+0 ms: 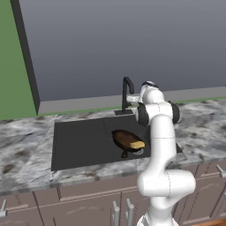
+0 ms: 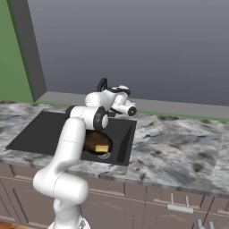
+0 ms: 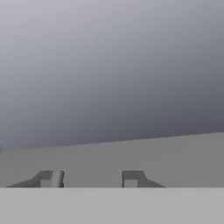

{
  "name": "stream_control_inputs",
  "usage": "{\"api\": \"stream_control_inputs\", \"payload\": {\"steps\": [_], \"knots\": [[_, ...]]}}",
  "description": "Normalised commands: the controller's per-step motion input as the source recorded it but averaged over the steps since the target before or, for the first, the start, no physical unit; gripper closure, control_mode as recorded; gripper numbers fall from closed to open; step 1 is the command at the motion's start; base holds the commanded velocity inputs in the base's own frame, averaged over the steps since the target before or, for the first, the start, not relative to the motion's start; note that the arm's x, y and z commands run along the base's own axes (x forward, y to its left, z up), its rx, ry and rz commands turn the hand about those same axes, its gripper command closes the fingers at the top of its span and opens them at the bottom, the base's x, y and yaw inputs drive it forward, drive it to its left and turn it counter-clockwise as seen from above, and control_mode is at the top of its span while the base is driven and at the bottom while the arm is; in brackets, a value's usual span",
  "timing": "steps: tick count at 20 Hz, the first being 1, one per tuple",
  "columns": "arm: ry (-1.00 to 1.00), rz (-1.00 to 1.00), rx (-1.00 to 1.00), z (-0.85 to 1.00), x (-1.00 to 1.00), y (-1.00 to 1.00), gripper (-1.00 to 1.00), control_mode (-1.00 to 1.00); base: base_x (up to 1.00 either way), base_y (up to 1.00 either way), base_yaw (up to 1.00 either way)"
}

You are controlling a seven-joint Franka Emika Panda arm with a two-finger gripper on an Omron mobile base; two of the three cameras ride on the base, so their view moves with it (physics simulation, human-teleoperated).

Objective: Pick the pan and sponge and place them into the sink. Then turn on the water.

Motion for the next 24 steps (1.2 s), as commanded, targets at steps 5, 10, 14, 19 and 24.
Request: {"api": "stream_control_inputs", "payload": {"steps": [5, 10, 14, 19, 24], "knots": [[0.06, 0.0, 0.02, -0.15, -0.01, -0.21, 1.0, -1.0, 0.0, 0.0, 0.0], [0.07, 0.0, 0.01, -0.19, 0.0, -0.22, 1.0, -1.0, 0.0, 0.0, 0.0], [0.08, 0.0, 0.01, -0.19, 0.0, -0.32, 1.0, -1.0, 0.0, 0.0, 0.0], [0.09, 0.0, 0.01, -0.18, 0.0, -0.32, 1.0, -1.0, 0.0, 0.0, 0.0], [0.12, 0.0, 0.0, -0.21, 0.0, -0.27, 1.0, -1.0, 0.0, 0.0, 0.0]]}}
